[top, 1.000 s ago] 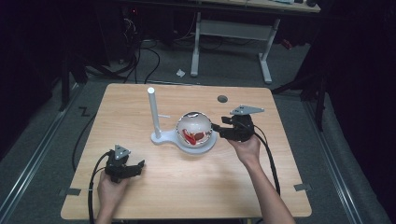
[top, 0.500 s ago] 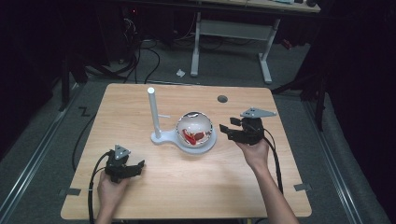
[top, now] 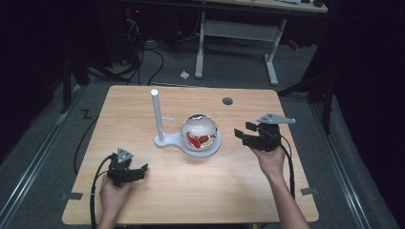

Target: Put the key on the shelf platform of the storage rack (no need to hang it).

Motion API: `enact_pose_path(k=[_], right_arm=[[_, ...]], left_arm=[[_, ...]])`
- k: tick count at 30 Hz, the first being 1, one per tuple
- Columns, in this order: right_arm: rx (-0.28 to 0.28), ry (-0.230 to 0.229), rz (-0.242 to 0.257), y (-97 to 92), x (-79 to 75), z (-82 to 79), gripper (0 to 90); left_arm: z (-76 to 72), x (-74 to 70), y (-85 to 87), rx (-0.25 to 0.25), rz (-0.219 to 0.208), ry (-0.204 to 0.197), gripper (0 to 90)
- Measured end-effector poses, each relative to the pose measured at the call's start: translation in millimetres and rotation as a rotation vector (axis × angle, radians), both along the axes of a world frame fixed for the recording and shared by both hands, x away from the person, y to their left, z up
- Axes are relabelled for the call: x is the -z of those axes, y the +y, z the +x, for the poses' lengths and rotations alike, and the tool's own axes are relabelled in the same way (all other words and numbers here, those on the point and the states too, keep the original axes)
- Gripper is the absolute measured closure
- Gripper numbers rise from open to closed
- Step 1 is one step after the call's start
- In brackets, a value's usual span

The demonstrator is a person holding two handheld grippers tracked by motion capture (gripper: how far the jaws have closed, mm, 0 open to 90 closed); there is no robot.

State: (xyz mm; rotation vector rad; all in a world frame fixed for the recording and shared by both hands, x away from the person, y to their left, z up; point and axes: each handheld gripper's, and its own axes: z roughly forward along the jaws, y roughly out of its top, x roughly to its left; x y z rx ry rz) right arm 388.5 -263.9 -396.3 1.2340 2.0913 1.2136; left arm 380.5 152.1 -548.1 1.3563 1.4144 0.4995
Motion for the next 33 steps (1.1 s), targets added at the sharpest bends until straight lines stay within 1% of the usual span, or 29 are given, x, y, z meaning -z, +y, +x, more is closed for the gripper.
enact_pose_path(k=[1,3,4,6,11,13,15,19,22,33], right_arm=[[0.0,0.0,0.0,0.0,0.0,0.0,42.7],[0.019,0.017,-0.001,-6.6,1.8,-3.8,42.2],[0.024,0.011,-0.005,-8.6,1.6,-5.7,42.3],[0.028,0.006,0.006,-13.3,1.6,-9.9,42.3],[0.05,0.012,0.015,-23.5,3.5,-16.6,42.2],[0.055,0.01,0.012,-27.2,3.3,-18.8,42.1],[0.066,0.001,0.021,-32.6,2.9,-24.7,42.1],[0.076,0.003,0.022,-38.1,5.4,-28.2,42.1],[0.097,0.004,0.035,-45.9,7.5,-34.1,42.1],[0.13,0.002,0.051,-60.4,11.0,-48.8,41.9]], left_arm=[[0.0,0.0,0.0,0.0,0.0,0.0,21.3],[0.0,0.0,0.0,0.0,0.0,0.0,21.3],[0.0,0.0,0.0,0.0,0.0,0.0,21.3],[0.0,0.0,0.0,0.0,0.0,0.0,21.3],[0.0,0.0,-0.1,-0.001,0.0,0.0,21.3],[0.1,0.0,-0.3,-0.002,-0.002,-0.001,21.3],[0.0,-0.1,-0.1,0.0,0.0,0.002,21.3],[-0.1,-0.1,-0.1,0.0,0.0,0.002,21.3],[0.0,-0.1,-0.2,-0.001,-0.001,0.001,21.3],[0.0,-0.1,-0.2,-0.001,-0.001,0.0,21.3]])
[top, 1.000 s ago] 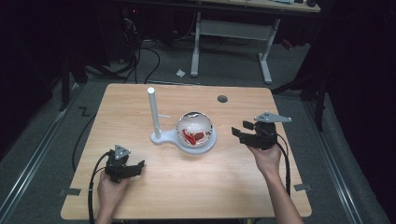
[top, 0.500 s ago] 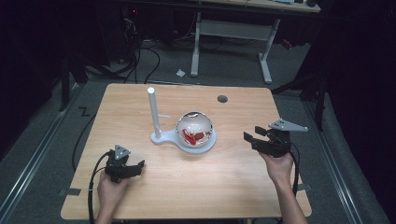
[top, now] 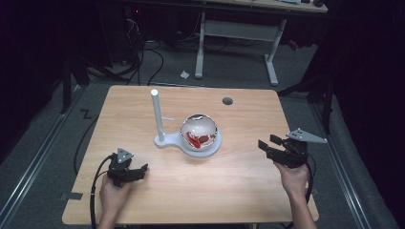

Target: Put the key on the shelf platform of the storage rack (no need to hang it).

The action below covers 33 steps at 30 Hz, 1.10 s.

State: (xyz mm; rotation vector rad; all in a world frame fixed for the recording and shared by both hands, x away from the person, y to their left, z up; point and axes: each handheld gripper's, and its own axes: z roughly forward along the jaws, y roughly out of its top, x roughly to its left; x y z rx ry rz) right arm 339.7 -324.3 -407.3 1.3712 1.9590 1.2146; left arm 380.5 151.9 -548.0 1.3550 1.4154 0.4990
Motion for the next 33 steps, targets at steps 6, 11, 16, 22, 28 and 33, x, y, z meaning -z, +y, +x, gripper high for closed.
enact_pose_path(k=[6,11,16,22,28,33], right_arm=[[0.003,-0.008,0.003,-2.4,1.0,-7.4,41.8],[0.01,-0.017,0.019,-4.3,1.9,-14.1,41.8],[0.01,-0.023,0.027,-4.0,6.3,-21.7,41.6],[0.003,-0.013,0.03,-1.0,16.2,-26.9,41.5],[-0.005,0.004,0.036,3.1,26.6,-28.3,41.6],[-0.01,0.011,0.037,7.5,34.7,-29.6,41.6]], left_arm=[[0.0,0.0,0.0,0.0,0.0,0.0,21.3],[0.0,0.0,0.0,0.0,0.0,0.0,21.3],[0.0,0.0,-0.1,0.0,-0.001,0.0,21.3],[0.0,0.1,-0.2,-0.001,-0.001,-0.001,21.3],[0.0,0.0,-0.1,-0.001,-0.001,0.0,21.3],[0.0,0.0,-0.1,-0.001,-0.001,0.0,21.3]])
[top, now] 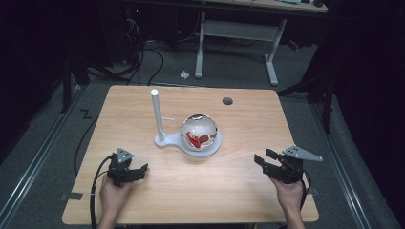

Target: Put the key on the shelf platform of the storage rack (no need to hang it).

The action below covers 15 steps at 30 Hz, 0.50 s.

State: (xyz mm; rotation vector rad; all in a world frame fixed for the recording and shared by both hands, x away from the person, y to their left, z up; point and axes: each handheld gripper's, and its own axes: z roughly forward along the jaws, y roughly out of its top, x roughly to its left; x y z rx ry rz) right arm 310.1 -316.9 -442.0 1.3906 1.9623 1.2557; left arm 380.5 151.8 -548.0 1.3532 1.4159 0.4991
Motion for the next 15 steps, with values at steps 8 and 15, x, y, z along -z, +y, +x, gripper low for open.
enact_pose_path(k=[8,15], right_arm=[[-0.011,0.024,0.001,6.7,14.1,0.8,41.6],[-0.011,0.043,0.001,10.2,23.0,1.6,41.7]], left_arm=[[0.0,0.1,0.1,0.001,0.002,0.0,21.3],[0.0,0.0,0.0,0.0,0.0,0.0,21.3]])
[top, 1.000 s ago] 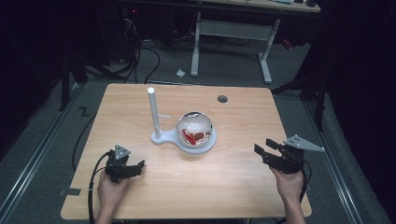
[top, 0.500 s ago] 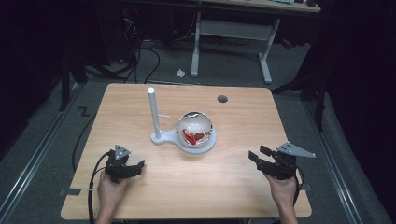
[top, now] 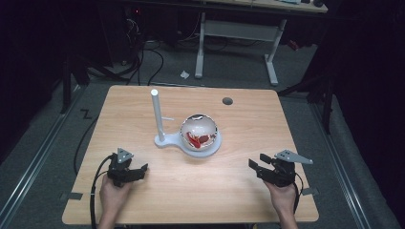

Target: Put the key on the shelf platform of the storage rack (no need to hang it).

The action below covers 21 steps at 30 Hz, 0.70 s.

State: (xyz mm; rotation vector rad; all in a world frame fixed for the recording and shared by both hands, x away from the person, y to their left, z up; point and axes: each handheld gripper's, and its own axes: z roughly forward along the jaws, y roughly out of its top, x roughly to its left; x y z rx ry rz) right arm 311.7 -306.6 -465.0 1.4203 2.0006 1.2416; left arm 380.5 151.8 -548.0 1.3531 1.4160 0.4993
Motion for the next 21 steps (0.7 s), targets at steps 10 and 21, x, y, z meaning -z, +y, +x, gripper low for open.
enact_pose_path(k=[10,21], right_arm=[[0.011,0.01,-0.008,0.9,10.1,2.0,41.8],[0.023,0.02,-0.02,2.3,21.5,6.0,41.7]], left_arm=[[0.0,0.0,0.0,0.0,0.0,0.0,21.3],[0.0,0.0,0.0,0.0,0.0,0.0,21.3]])
